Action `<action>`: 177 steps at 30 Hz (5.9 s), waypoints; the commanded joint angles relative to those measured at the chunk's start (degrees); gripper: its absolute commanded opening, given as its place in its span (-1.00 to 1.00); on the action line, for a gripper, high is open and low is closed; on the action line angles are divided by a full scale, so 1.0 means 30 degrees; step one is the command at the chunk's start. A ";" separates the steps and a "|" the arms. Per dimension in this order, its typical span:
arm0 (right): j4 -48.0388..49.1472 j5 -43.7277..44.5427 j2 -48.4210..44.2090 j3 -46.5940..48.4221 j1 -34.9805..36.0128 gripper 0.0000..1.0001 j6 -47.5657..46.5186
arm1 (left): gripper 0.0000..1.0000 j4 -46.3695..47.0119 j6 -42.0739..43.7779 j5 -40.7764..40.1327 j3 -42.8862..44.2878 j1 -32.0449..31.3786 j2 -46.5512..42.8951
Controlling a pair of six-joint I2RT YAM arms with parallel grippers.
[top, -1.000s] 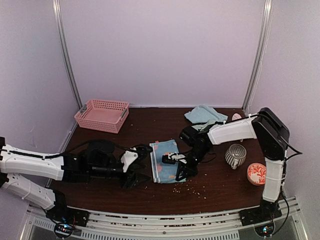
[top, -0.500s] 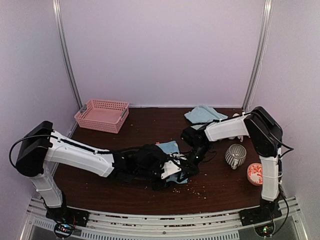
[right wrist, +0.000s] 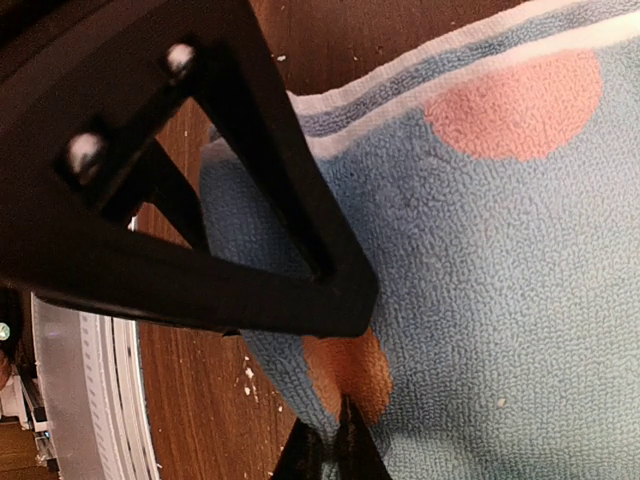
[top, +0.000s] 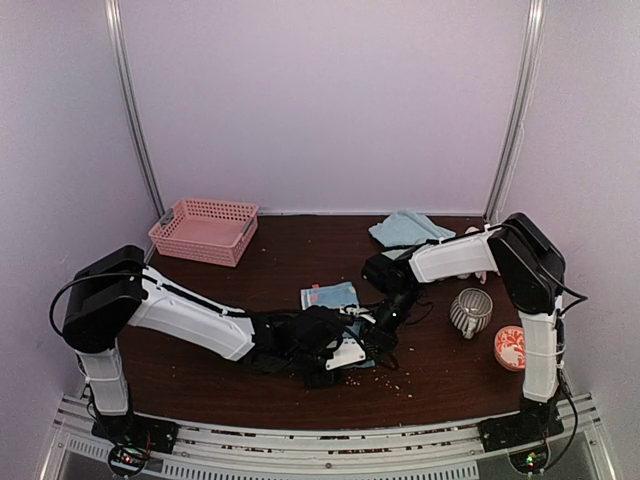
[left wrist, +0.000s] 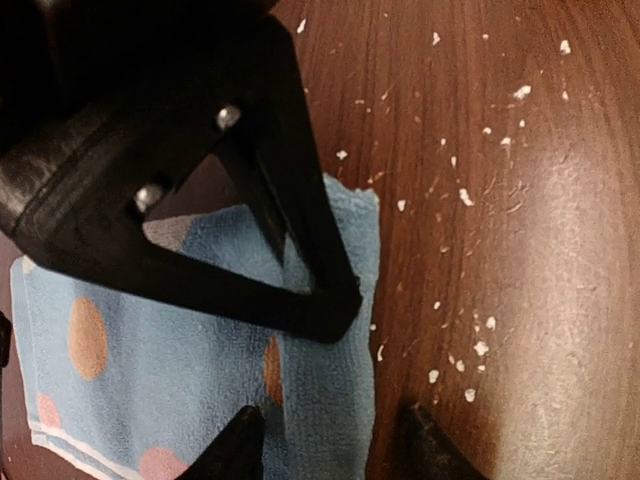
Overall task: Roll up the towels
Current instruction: Roll the towel at the center of the board.
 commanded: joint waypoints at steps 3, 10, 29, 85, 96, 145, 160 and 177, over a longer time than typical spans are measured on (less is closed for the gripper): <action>-0.0507 0.0046 0.0547 0.0052 -0.0071 -0.95 0.0085 | -0.23 0.0631 0.0326 -0.0925 0.0527 -0.0068 0.0365; -0.0457 0.0008 0.0511 0.0051 -0.0064 -0.94 0.0180 | -0.62 0.0801 0.0258 -0.0078 0.0484 -0.0067 0.0321; -0.4853 -0.2823 -0.5909 0.1664 -0.5577 -0.22 -0.1703 | -1.00 0.1700 -0.4990 0.8632 -0.0885 0.2100 0.0491; 0.9739 1.5954 -0.4925 -0.8258 0.7028 -0.85 -0.4524 | -0.49 -0.1446 -1.1181 1.6926 0.1769 0.6457 0.4803; 0.1665 0.9667 -0.4474 -0.4734 0.7019 -0.95 -0.1917 | 0.07 -0.4288 -0.9289 0.6995 -0.0562 0.7150 -0.3682; -0.8893 0.1509 0.6635 0.7005 0.1474 -1.00 -0.0587 | -0.73 -0.3330 -0.2112 -0.0142 0.1806 -0.1266 0.0160; -0.9378 0.0490 -0.2175 0.8712 -0.2630 -0.48 0.0324 | -1.00 -0.2648 -0.5260 0.8233 0.0758 0.0633 0.0033; -0.3301 0.2595 -1.3863 0.0125 0.0580 -0.38 -0.1479 | -1.00 -0.2446 -1.0712 2.0058 0.2774 0.5183 0.5354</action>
